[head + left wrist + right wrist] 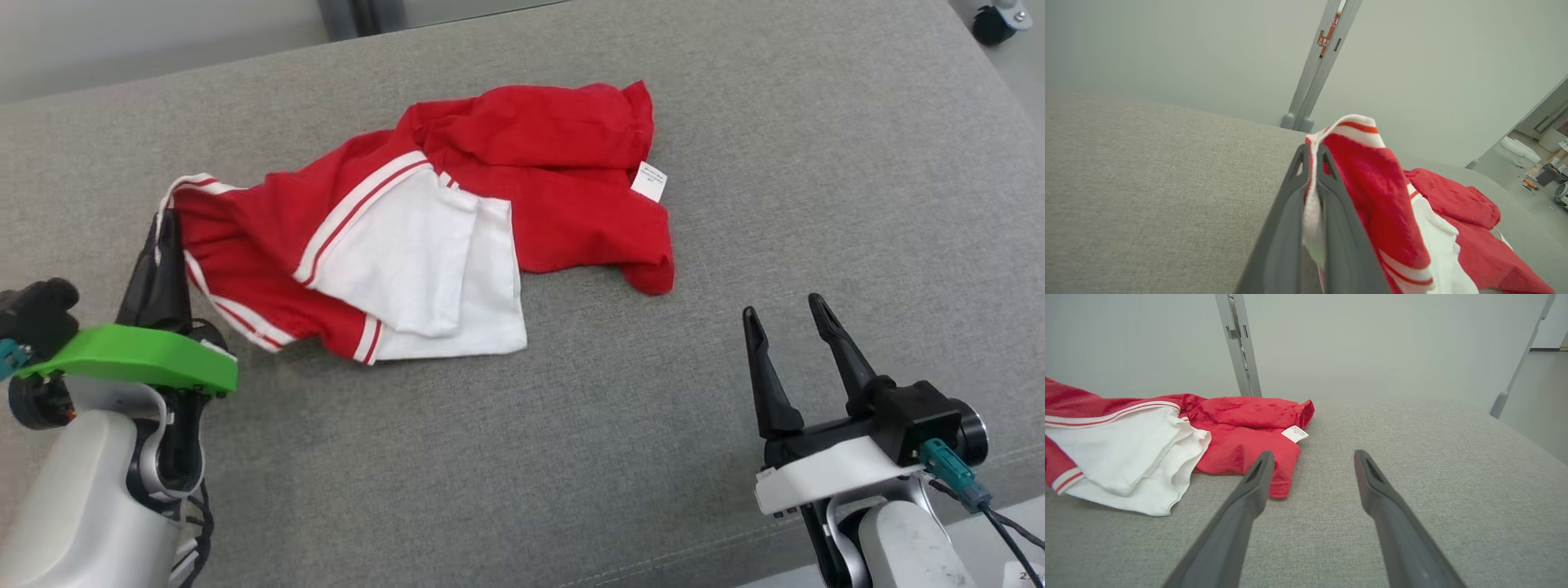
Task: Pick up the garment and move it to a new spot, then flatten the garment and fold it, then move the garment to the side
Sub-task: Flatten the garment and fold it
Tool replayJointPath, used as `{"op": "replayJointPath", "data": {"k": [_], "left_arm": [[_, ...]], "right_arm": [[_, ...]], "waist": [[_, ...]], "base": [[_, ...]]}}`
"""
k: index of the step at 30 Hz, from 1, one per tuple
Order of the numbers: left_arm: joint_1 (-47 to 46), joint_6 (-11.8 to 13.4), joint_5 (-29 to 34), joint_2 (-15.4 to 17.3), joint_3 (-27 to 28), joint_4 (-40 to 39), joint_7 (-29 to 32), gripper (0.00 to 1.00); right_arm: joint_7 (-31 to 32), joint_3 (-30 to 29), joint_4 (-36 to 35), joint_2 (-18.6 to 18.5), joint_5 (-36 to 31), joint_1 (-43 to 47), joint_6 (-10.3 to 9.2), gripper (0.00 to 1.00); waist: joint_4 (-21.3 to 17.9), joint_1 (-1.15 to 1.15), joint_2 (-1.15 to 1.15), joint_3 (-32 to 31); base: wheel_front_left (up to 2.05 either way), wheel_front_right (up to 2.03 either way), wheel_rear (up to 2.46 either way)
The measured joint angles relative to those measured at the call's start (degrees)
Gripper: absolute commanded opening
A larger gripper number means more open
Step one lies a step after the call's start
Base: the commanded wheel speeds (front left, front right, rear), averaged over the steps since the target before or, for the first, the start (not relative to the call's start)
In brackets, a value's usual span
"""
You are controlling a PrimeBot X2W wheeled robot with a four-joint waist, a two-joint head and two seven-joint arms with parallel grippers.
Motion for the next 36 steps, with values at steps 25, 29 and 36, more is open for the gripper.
{"op": "replayJointPath", "data": {"k": [25, 29, 36], "left_arm": [[6.64, 2.33, 31.94, -6.59, 16.66, -15.37, -2.22, 1.0], [13.32, -1.65, 37.06, -10.09, 12.0, -18.31, -2.21, 1.0], [18.31, -5.83, 42.68, -14.04, 2.78, -10.44, -2.21, 1.0]], "right_arm": [[0.0, 0.34, 0.8, -0.01, -1.38, 0.01, 0.0, 1.0], [0.0, 0.58, 0.93, 0.01, -1.38, 0.08, 0.0, 1.0], [0.0, 1.18, 1.32, 0.02, -1.41, 0.07, 0.0, 1.0]], "waist": [[4.32, 0.0, 0.0, 0.43], [5.5, 0.0, 0.0, 0.01], [6.71, 0.0, 0.0, -0.87]], "base": [[0.0, 0.0, 0.0], [0.0, 0.0, 0.0], [0.0, 0.0, 0.0]]}}
